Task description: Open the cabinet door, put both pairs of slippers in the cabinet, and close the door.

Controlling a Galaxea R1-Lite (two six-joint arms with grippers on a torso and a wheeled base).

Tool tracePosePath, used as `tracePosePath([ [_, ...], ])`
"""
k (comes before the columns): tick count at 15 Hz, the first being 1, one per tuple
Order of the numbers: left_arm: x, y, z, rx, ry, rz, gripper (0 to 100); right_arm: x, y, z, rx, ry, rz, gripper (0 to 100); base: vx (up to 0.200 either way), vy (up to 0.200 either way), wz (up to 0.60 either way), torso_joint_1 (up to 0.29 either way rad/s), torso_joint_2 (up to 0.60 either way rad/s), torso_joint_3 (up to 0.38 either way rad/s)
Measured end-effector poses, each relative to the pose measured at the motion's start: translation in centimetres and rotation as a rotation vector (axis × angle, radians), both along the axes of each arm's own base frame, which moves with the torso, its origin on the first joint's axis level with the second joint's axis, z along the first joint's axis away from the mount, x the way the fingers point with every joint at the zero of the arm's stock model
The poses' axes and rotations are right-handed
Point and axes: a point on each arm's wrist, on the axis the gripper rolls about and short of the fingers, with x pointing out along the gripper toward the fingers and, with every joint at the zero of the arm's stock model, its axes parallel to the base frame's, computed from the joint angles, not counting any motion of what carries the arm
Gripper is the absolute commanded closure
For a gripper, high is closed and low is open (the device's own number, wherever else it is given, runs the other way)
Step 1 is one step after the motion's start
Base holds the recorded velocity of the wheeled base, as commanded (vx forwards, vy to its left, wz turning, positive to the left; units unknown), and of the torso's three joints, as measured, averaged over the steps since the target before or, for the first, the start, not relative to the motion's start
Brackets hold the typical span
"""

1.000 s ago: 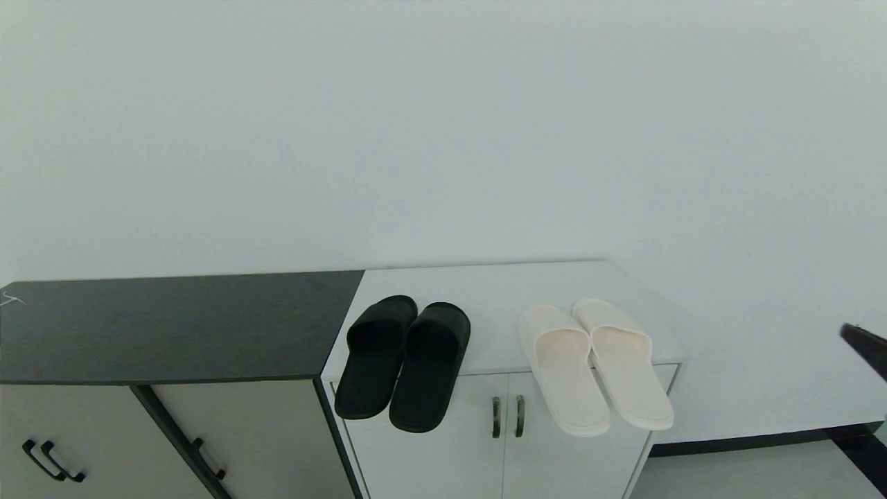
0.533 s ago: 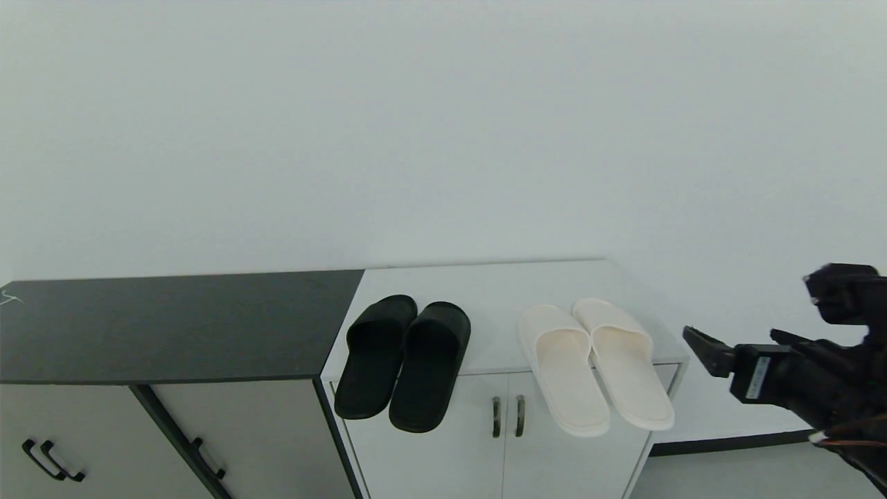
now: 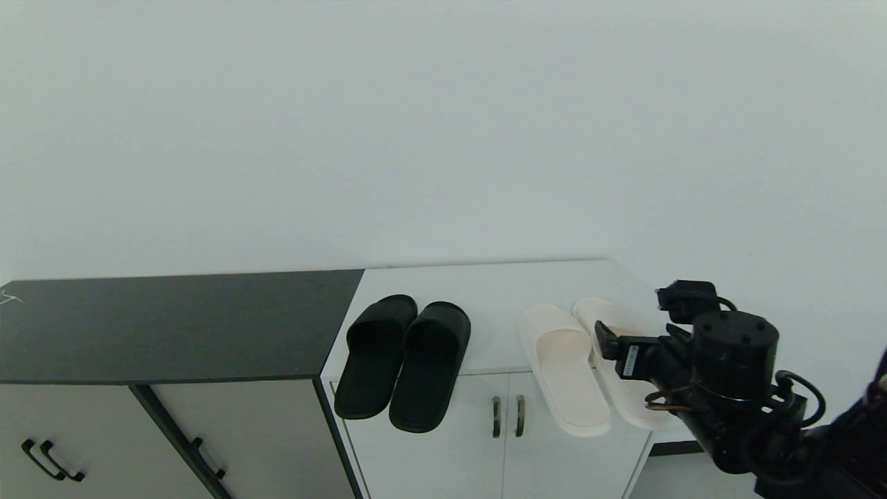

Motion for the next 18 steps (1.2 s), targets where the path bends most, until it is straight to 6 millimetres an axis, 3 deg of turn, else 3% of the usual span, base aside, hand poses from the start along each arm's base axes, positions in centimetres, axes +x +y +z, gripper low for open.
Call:
tracePosePath([
  [4, 0.0, 0.0, 0.0, 0.000, 0.000, 0.000, 100, 1.5, 1.6, -2.5, -0.025, 0.041, 0.021, 0, 0.000, 0.000, 0.00, 0.000, 0.00, 0.000],
  [9, 0.0, 0.0, 0.0, 0.000, 0.000, 0.000, 100, 3.4, 3.0, -4.1, -0.055, 0.053, 0.041, 0, 0.000, 0.000, 0.00, 0.000, 0.00, 0.000],
  [16, 0.0, 0.0, 0.0, 0.000, 0.000, 0.000, 100, 6.3, 3.2, -5.7, -0.078, 0.050, 0.024, 0, 0.000, 0.000, 0.00, 0.000, 0.00, 0.000],
  [17, 0.0, 0.0, 0.0, 0.000, 0.000, 0.000, 100, 6.6, 3.2, -5.7, -0.074, 0.044, 0.023, 100, 0.000, 0.000, 0.00, 0.000, 0.00, 0.000],
  [18, 0.0, 0.0, 0.0, 0.000, 0.000, 0.000, 100, 6.9, 3.3, -5.6, -0.070, 0.037, 0.022, 100, 0.000, 0.000, 0.00, 0.000, 0.00, 0.000],
])
